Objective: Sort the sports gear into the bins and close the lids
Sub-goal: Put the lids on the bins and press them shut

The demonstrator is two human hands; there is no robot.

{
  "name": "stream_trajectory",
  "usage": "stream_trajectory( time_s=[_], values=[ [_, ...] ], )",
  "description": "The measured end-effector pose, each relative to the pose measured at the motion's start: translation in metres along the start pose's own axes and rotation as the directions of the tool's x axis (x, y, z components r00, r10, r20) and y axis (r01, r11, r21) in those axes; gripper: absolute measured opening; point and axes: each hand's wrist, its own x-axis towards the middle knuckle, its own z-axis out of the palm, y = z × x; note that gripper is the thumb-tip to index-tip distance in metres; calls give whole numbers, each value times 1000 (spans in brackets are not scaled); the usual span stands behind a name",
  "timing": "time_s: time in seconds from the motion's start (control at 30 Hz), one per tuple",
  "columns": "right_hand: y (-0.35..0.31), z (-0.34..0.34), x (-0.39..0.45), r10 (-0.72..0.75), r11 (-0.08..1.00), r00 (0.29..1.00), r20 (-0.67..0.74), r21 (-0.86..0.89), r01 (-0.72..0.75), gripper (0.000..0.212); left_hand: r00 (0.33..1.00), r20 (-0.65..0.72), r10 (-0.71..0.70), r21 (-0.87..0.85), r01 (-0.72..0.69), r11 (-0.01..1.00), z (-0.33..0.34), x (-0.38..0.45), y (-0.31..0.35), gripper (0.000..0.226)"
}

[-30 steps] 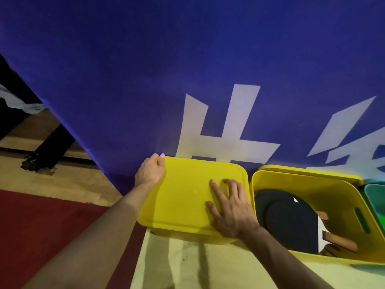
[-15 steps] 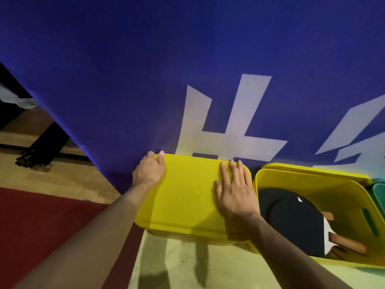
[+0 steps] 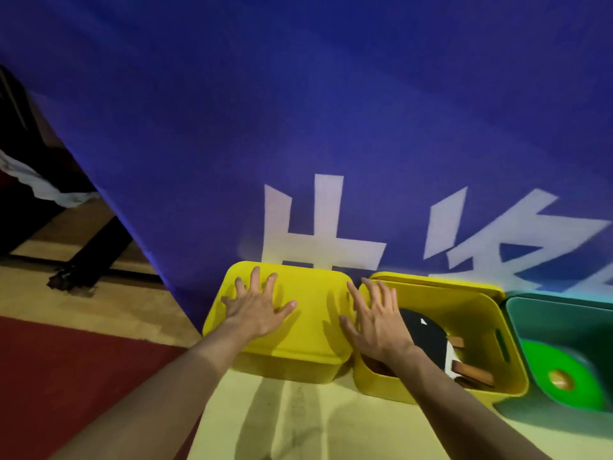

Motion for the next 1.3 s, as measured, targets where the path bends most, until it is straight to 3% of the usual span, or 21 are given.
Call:
stream_trajectory(
  time_s=[0.2, 0.4, 0.57, 0.7, 0.77, 0.97, 1.3],
  values=[
    [141, -36, -44, 154, 988, 988, -25, -13, -154, 75, 1000, -18, 20, -7, -21, 1000, -17, -12, 82, 84],
    [245, -37, -24, 123, 992, 992, -28, 9, -122, 59, 998, 46, 33, 19, -34, 999, -1, -22, 162, 83],
    [252, -23, -6, 123, 992, 992, -28, 20, -123, 41, 979, 182, 97, 110, -119, 987, 30, -47, 183, 107],
    [238, -23, -2, 185, 976, 983, 17, -122, -182, 66, 968, 219, 122, 146, -156, 977, 43, -64, 177, 115],
    [233, -23, 0, 223, 970, 975, 1, -96, -222, 65, 964, 222, 145, 117, -174, 978, 40, -71, 171, 109],
    [226, -38, -1, 187, 982, 977, -106, 2, -188, 61, 968, 156, 195, -10, -196, 981, 8, -73, 148, 92],
    [212, -113, -27, 53, 999, 938, -343, 17, -50, 25, 968, 29, 250, -132, -244, 961, -54, -56, 154, 116]
  ],
)
